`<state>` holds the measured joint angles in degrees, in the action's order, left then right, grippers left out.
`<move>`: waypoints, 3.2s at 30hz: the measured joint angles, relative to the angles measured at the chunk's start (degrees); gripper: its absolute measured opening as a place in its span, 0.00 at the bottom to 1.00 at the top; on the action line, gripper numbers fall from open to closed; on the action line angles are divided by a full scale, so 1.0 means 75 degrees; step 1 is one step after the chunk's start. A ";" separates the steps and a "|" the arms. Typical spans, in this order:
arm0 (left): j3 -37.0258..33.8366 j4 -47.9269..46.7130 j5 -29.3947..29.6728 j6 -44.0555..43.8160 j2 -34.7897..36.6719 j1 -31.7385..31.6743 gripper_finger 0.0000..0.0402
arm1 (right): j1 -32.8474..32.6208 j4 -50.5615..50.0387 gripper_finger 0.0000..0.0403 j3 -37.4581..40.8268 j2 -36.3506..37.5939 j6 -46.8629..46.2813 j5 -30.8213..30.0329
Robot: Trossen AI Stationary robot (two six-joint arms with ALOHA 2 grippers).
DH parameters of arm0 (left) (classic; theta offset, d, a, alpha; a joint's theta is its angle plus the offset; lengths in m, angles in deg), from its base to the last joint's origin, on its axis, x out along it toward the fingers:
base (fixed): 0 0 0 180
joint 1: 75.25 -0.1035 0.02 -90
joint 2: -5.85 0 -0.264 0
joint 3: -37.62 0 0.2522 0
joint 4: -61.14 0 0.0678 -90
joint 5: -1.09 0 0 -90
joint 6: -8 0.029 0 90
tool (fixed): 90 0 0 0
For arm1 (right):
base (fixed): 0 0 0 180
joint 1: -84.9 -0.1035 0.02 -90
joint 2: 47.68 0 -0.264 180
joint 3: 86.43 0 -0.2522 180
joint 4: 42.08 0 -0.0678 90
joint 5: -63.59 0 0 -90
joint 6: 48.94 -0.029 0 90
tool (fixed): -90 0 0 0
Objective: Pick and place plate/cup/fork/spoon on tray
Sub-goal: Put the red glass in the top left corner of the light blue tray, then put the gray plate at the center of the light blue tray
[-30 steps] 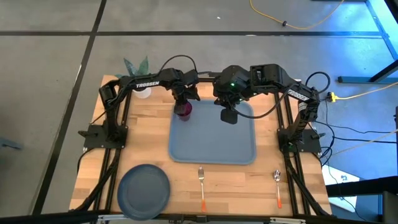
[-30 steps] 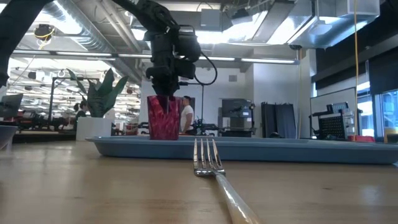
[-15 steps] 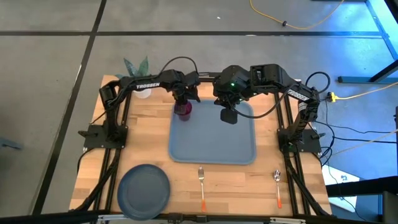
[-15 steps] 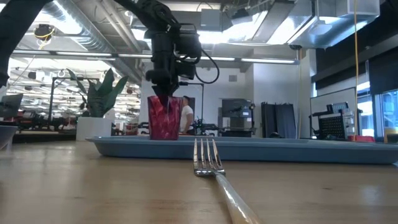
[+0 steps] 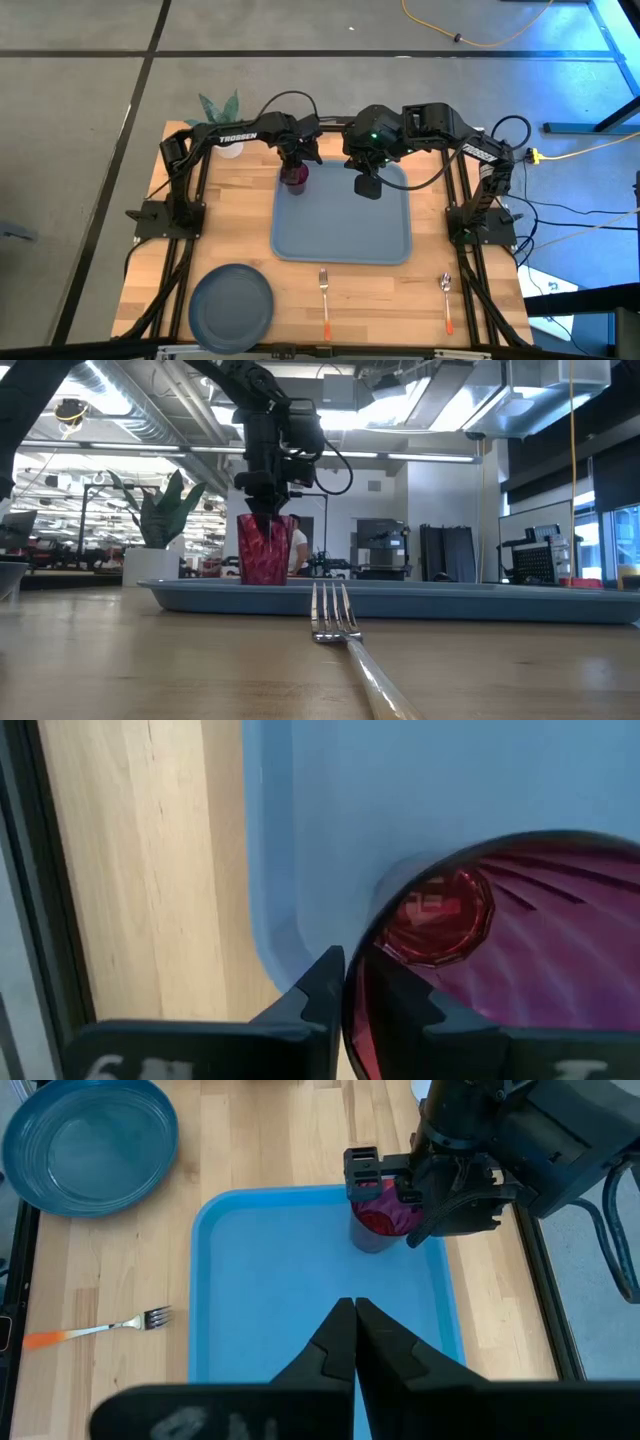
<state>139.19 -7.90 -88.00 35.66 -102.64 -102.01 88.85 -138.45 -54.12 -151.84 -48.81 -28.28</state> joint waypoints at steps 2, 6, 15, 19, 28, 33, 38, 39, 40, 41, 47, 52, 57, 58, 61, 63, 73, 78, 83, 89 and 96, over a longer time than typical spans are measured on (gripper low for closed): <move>0.0000 0.0104 0.0058 -0.0005 0.0000 0.0003 0.11 | 0.0000 0.0000 0.02 0.0000 0.0000 0.0010 0.0000; 0.0000 0.0128 0.0377 -0.0079 0.0000 0.0048 0.11 | 0.0000 0.0000 0.02 0.0000 -0.0001 0.0010 0.0000; 0.0000 0.0032 0.1011 -0.0271 0.0013 0.0192 0.12 | 0.0000 0.0013 0.02 0.0000 0.0000 0.0002 0.0000; 0.0000 0.0034 0.1011 -0.0271 0.0029 0.0224 0.12 | 0.0000 0.0014 0.02 0.0000 -0.0002 0.0002 0.0000; 0.0245 -0.0395 0.1011 -0.0210 0.0032 0.0224 0.12 | 0.0000 0.0012 0.02 0.0000 0.0000 -0.0003 0.0003; 0.0797 -0.0967 0.0644 -0.0196 0.0036 0.0221 0.12 | 0.0000 0.0010 0.02 0.0000 0.0000 0.0002 0.0003; 0.1345 -0.1377 0.0541 -0.0009 0.0044 0.0229 0.12 | 0.0000 0.0002 0.02 0.0000 -0.0002 0.0008 0.0006; 0.1475 -0.1481 0.0522 -0.0009 0.0044 0.0232 0.12 | 0.0000 -0.0006 0.02 0.0000 0.0000 0.0010 0.0006; 0.1615 -0.1633 0.0503 -0.0009 0.0044 0.0240 0.12 | 0.0000 -0.0011 0.02 0.0000 0.0000 0.0010 0.0006; 0.1760 -0.1820 0.0491 -0.0009 0.0044 0.0242 0.12 | -0.0002 -0.0014 0.02 0.0000 0.0000 0.0018 0.0008; 0.2787 -0.2829 0.0278 -0.0075 0.0044 0.0242 0.12 | -0.0002 -0.0252 0.02 0.0000 -0.0001 0.0045 0.0067; 0.3732 -0.4090 -0.0521 -0.0536 0.0044 0.0340 0.12 | 0.0001 -0.0904 0.01 0.0000 0.0000 0.0448 0.0999; 0.4068 -0.4607 -0.1228 -0.0649 0.0139 0.0572 0.12 | -0.0152 -0.0991 0.01 0.0000 0.0001 0.0623 0.1806; 0.4057 -0.4626 -0.1520 -0.0670 0.0201 0.0601 0.12 | -0.0205 -0.0993 0.01 0.0000 0.0020 0.0719 0.1873; 0.4065 -0.4636 -0.2567 -0.0915 0.0428 0.0804 0.12 | -0.0378 -0.0991 0.01 0.0000 0.0115 0.0897 0.1867; 0.4065 -0.4640 -0.3072 -0.1254 0.0544 0.0998 0.12 | -0.0484 -0.0991 0.00 0.0000 0.0181 0.1065 0.1863; 0.3529 -0.4621 -0.2619 -0.3062 0.1542 0.2357 0.12 | -0.0814 -0.0971 0.00 0.0570 0.1131 0.1564 0.1734; 0.2694 -0.4618 -0.2488 -0.4250 0.2356 0.3265 0.12 | -0.0810 -0.0917 0.00 0.1873 0.1835 0.1662 0.1695; 0.1883 -0.4611 -0.2452 -0.5830 0.2888 0.4276 0.12 | -0.0810 -0.0488 0.01 0.3016 0.2312 0.1631 0.1033; 0.0973 -0.4570 -0.2411 -0.6259 0.3098 0.5368 0.12 | -0.0807 0.0132 0.01 0.3660 0.2332 0.1619 0.0923; -0.0043 -0.4353 -0.1481 -0.5586 0.3086 0.6395 0.12 | -0.0947 0.0727 0.00 0.4048 0.2294 0.1682 0.1540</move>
<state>138.86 -40.55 -99.10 -6.24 -79.49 -54.05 81.75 -132.99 -23.76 -134.64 -36.19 -16.73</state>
